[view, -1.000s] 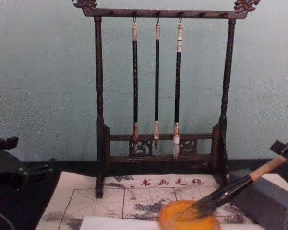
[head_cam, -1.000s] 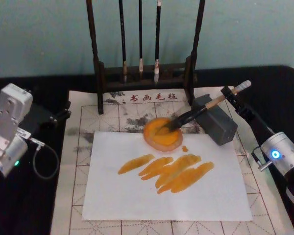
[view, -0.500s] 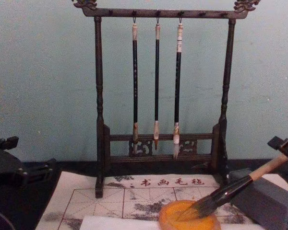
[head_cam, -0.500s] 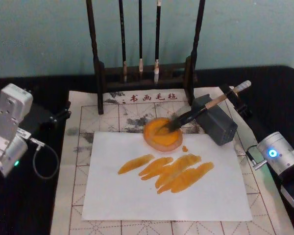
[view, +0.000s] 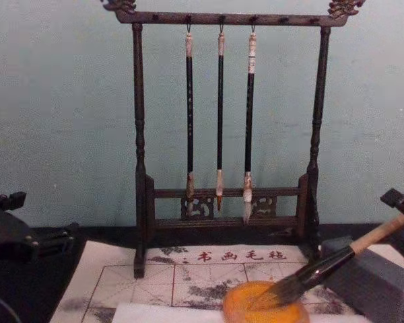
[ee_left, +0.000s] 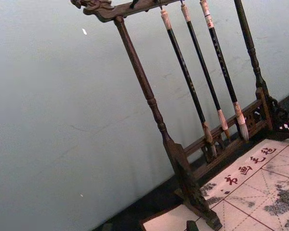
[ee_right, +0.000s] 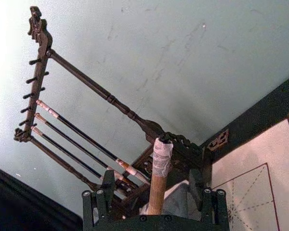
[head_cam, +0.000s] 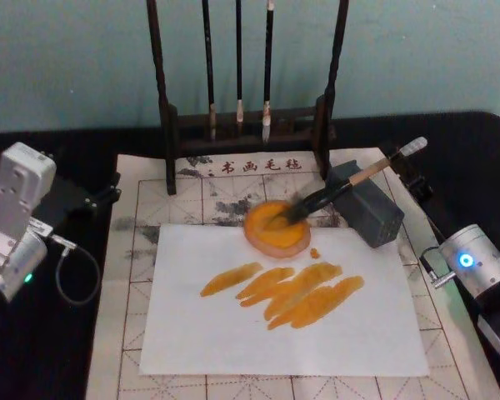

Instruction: Pick up the brush from the inkstone, write on the paper, then place the brush back to its original position.

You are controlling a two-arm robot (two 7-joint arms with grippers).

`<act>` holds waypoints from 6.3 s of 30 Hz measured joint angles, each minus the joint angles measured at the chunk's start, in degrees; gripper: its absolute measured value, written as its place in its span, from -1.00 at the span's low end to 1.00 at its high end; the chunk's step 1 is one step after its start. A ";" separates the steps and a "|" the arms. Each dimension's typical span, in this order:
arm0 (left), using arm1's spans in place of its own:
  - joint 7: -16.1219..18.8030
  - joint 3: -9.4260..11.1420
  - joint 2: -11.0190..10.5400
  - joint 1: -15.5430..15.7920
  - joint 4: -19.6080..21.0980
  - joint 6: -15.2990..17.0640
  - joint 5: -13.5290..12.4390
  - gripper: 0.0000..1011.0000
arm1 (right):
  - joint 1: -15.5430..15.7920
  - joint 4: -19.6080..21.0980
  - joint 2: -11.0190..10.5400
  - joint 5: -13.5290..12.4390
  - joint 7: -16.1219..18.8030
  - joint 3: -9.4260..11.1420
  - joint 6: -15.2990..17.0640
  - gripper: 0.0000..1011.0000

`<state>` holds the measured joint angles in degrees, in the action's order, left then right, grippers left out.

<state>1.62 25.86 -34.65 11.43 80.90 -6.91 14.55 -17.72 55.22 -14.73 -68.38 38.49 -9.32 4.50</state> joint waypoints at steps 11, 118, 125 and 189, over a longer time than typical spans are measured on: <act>0.00 0.00 0.00 0.00 0.00 0.00 0.00 0.98 | 0.05 0.06 0.04 0.13 -0.05 0.04 0.00 0.98; 0.00 0.00 0.00 0.00 0.00 0.00 0.00 0.98 | 2.95 7.76 -2.56 -5.50 0.32 1.08 0.52 -0.64; 0.00 0.00 0.00 0.00 0.00 0.00 0.00 0.98 | 3.91 11.61 -5.00 -3.62 -0.22 -0.55 -1.79 -0.64; 0.00 0.00 0.00 0.00 0.00 0.00 0.00 0.98 | 4.61 19.70 -15.21 6.62 1.04 -6.96 -7.72 -0.64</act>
<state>1.62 25.86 -34.64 11.44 80.90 -6.91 14.55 -13.10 74.92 -29.94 -61.75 39.53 -16.28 -3.22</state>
